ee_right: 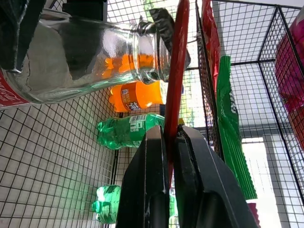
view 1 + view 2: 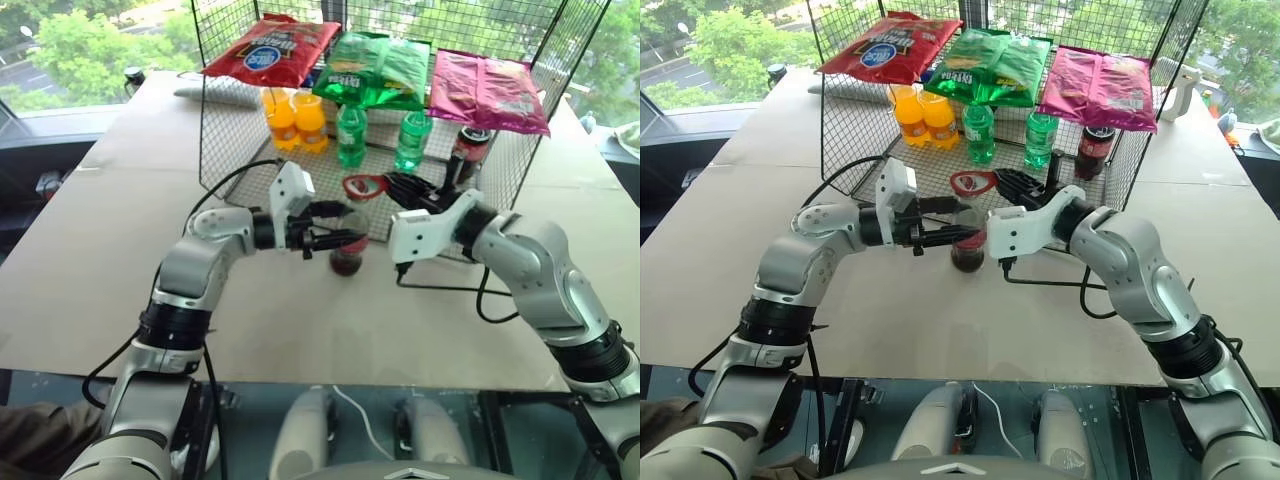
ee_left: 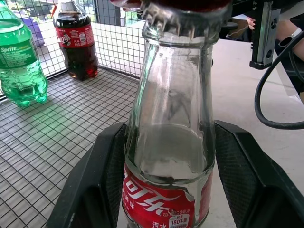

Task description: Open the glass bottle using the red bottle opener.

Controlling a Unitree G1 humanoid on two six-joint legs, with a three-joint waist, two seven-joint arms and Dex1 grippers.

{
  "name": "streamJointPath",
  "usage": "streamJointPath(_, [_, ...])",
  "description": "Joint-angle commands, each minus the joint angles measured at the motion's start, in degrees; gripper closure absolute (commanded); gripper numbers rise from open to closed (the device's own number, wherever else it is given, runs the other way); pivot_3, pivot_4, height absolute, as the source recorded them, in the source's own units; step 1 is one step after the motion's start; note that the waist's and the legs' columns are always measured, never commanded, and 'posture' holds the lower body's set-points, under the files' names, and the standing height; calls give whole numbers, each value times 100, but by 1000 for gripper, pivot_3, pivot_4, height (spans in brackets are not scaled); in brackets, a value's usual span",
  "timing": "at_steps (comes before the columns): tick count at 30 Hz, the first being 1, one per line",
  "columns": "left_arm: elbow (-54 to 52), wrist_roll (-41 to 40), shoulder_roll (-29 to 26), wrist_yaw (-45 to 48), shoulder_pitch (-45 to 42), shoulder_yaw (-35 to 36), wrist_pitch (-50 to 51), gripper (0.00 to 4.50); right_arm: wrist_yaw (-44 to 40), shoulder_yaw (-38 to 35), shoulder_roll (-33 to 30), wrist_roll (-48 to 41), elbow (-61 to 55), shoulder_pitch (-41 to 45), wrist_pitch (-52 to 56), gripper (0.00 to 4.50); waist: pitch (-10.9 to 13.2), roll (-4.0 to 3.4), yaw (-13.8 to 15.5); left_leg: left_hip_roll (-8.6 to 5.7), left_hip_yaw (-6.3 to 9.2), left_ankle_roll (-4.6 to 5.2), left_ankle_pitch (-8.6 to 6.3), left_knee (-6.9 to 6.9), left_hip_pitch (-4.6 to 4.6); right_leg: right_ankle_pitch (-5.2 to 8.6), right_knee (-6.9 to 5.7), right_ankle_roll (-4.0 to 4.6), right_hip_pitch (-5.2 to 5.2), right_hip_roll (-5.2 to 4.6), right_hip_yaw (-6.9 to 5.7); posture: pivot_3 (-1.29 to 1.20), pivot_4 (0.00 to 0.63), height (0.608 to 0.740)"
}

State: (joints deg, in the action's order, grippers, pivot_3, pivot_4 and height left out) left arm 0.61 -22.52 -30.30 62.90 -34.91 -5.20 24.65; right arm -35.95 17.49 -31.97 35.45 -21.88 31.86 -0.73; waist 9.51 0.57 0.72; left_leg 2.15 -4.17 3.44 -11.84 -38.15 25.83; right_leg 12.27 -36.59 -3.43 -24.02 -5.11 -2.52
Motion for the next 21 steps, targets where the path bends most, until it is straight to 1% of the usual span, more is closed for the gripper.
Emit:
streamJointPath(1, [13,173,-56,-139,-96,-8,-100,2329,-184,-33,-92,-64,-57,75,-101,4500,0,0,1,-1,-1,0,0,0,0,0,1,-1,0,-1,0,0,150,740])
streamJointPath(10, [-43,147,-85,-118,-28,18,-132,2329,-222,-94,80,-218,-251,115,29,4500,0,0,0,0,0,0,0,1,0,0,1,-1,-1,0,1,0,150,740])
streamJointPath(15, [-107,114,-94,-104,6,39,-147,2329,-174,-157,280,-277,-335,102,199,4500,1,-1,0,0,0,0,0,1,3,0,1,-1,-3,0,1,0,150,740])
streamJointPath(19, [-141,99,-87,-114,-1,39,-134,2329,-202,-212,424,-380,-400,101,418,4500,3,-3,-3,1,0,0,0,2,3,-1,1,1,-4,0,0,0,150,740])
streamJointPath(21, [-155,95,-92,-117,-4,42,-126,2329,-206,-307,592,-538,-481,30,709,4500,3,-3,-3,1,0,0,0,2,5,-1,2,1,-5,0,0,0,150,740])
